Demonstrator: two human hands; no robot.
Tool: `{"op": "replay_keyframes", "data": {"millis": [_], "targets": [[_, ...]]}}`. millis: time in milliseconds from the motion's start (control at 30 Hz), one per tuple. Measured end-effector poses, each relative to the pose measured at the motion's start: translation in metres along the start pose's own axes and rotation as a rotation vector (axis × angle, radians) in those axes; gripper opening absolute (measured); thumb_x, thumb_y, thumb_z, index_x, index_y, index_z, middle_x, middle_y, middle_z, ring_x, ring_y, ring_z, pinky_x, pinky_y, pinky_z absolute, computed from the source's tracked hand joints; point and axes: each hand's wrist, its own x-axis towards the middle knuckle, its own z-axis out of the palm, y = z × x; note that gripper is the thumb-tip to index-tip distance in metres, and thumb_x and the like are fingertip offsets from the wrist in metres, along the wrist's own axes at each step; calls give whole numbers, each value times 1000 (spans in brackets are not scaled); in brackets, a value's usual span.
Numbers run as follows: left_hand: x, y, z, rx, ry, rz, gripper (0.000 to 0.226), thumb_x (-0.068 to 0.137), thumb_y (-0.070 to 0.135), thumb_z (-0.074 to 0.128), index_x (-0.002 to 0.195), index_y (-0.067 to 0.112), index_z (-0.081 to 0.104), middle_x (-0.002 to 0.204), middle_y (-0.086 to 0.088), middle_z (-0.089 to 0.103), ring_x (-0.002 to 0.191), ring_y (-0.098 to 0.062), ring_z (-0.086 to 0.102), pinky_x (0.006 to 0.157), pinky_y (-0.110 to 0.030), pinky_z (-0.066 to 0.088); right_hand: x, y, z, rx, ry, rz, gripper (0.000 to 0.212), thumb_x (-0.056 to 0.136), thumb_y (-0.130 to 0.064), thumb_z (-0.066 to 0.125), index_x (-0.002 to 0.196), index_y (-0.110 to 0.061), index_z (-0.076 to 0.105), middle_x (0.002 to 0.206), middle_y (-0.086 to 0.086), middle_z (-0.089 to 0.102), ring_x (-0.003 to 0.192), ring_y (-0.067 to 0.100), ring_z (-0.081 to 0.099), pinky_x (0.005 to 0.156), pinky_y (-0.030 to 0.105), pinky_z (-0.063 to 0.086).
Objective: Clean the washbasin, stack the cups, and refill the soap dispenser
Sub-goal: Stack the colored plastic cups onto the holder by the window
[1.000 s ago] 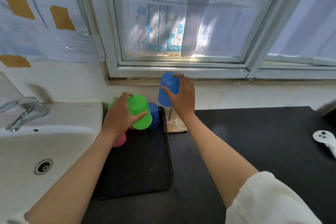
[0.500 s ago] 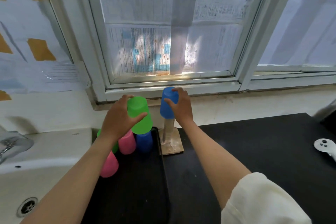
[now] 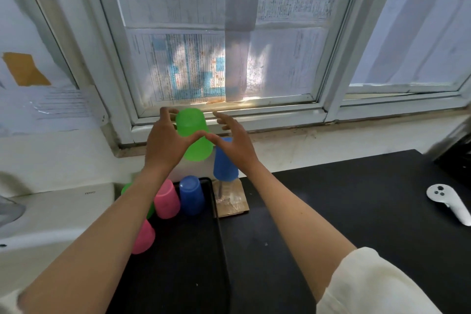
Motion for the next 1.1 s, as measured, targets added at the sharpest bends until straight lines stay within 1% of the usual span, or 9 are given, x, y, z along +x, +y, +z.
{"op": "replay_keyframes", "data": {"millis": [133, 233, 367, 433, 567, 700, 800, 933, 1100], "targets": [[18, 23, 11, -141, -13, -42, 72, 65, 35, 80, 119, 4, 41, 116, -12, 60, 93, -18, 57, 76, -28, 45, 6, -1, -8, -36, -38, 29, 76, 73, -31, 77, 138, -23, 38, 128, 5, 56, 111, 18, 54, 88, 34, 48], [26, 36, 28, -215, -72, -29, 67, 69, 31, 78, 121, 5, 45, 120, -9, 58, 97, -12, 52, 81, -24, 41, 5, 2, -13, 37, 79, 88, 75, 74, -24, 77, 138, -18, 37, 124, 8, 57, 107, 19, 56, 83, 30, 49], [26, 31, 57, -266, -227, -42, 50, 85, 28, 63, 129, 9, 47, 126, -6, 56, 113, -19, 53, 95, -34, 44, -1, 22, -18, 108, 115, 222, 73, 76, -15, 74, 138, -14, 36, 125, 11, 56, 109, 22, 55, 83, 29, 48], [20, 21, 68, -257, -329, -62, 45, 92, 21, 51, 135, 14, 43, 125, -1, 55, 112, -18, 53, 93, -32, 43, -7, 35, -16, 133, 84, 289, 72, 77, -11, 73, 137, -13, 35, 126, 13, 55, 113, 25, 54, 87, 34, 49], [9, -4, 80, -246, -483, -125, 51, 93, 11, 39, 143, 15, 32, 138, -12, 47, 122, -25, 46, 100, -39, 38, -14, 52, -7, 139, 6, 366, 67, 82, -10, 68, 138, -15, 32, 129, 12, 53, 117, 25, 51, 90, 31, 46], [-1, -20, 74, -171, -471, -143, 52, 94, 10, 40, 144, 13, 27, 149, -10, 33, 136, -25, 33, 112, -40, 28, -18, 52, 2, -22, 118, 238, 56, 83, -11, 67, 132, -13, 40, 125, 10, 54, 110, 20, 54, 88, 30, 47], [-8, -41, 55, -22, -361, -118, 46, 90, 6, 47, 136, 9, 42, 142, -12, 43, 130, -26, 41, 106, -34, 31, -27, 43, 15, -253, 247, 10, 31, 85, -13, 62, 114, -7, 53, 104, 11, 59, 87, 21, 59, 68, 29, 49], [-22, -87, 29, 217, -363, -190, 47, 83, 12, 56, 130, 10, 49, 136, -14, 49, 125, -31, 44, 103, -38, 35, -42, 37, 42, -314, -53, -105, 16, 90, -15, 56, 105, -9, 56, 100, 7, 58, 77, 19, 60, 61, 32, 50], [-38, -131, 13, 477, -553, -252, 68, 80, 33, 66, 139, 13, 38, 144, -13, 39, 131, -30, 36, 103, -38, 34, -44, 45, 85, -359, -471, 149, 42, 90, -22, 58, 129, -14, 46, 128, 11, 48, 110, 29, 54, 90, 42, 47]]}}
